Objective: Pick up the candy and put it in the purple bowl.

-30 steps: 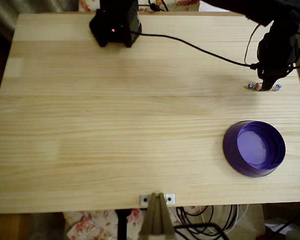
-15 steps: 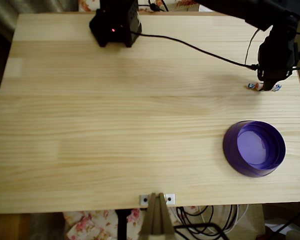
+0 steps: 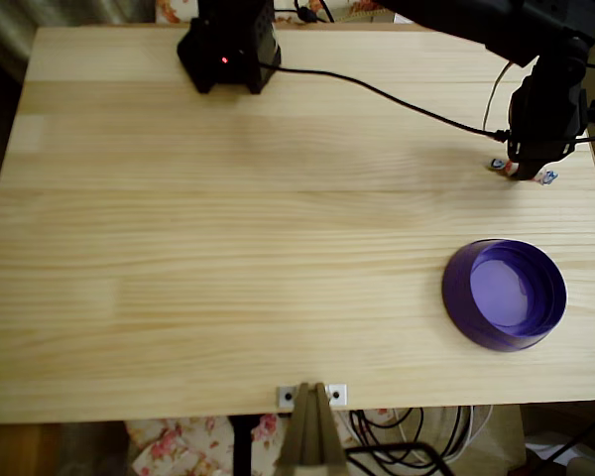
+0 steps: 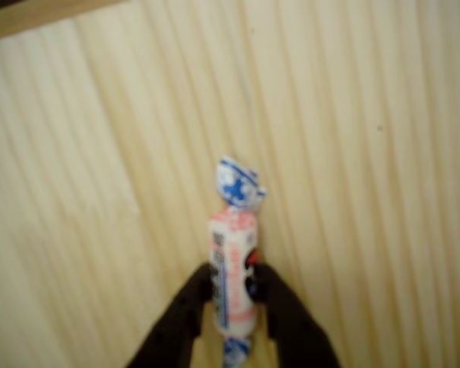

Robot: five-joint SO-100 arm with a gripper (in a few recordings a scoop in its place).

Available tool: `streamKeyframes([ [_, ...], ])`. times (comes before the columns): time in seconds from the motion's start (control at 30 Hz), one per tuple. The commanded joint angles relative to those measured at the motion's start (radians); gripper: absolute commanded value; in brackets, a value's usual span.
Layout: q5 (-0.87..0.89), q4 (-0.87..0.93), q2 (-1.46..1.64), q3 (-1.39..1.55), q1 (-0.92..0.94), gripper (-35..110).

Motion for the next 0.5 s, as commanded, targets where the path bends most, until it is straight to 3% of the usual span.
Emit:
streamKeyframes([
  [0.0,-0.014,0.034,0.11,-0.161,-0.008,0],
  [0.47,0.029,0.124,0.313,-0.233,0.146,0],
])
